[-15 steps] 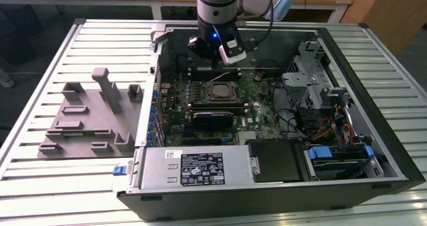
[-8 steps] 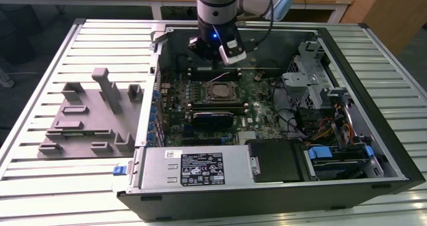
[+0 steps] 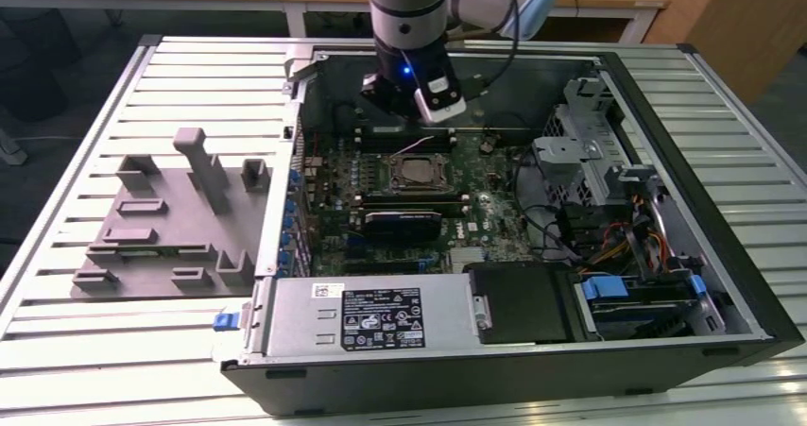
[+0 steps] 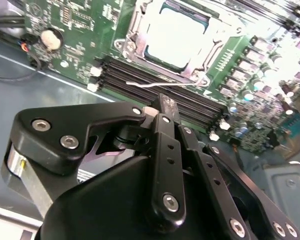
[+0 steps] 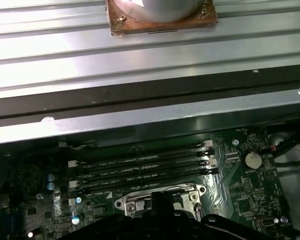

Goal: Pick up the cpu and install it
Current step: 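Install the first cpu locking lever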

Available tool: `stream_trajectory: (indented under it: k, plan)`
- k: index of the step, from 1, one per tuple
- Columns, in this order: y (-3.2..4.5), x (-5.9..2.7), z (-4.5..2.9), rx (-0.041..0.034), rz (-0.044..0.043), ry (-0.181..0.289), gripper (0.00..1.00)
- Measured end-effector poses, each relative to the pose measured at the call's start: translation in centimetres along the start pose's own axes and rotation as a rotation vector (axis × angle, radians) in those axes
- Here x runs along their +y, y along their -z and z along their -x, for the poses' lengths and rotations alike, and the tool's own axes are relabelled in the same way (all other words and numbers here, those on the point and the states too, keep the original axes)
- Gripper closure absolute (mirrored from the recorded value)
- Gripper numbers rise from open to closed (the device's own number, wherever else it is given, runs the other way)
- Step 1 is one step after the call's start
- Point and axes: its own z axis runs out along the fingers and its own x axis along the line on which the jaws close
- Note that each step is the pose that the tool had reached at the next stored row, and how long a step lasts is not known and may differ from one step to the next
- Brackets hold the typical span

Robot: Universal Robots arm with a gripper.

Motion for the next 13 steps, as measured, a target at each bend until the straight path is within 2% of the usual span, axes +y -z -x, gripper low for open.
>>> stream_trajectory:
  k: [4, 6, 13]
  plan:
    - [-0.18, -0.04, -0.02, -0.0278, -0.0013, -0.018, 0.89]
    - [-0.31, -0.07, -0.03, -0.0387, -0.0032, -0.031, 0.89]
    - [-1.02, -0.24, -0.08, -0.0531, -0.0103, -0.085, 0.89]
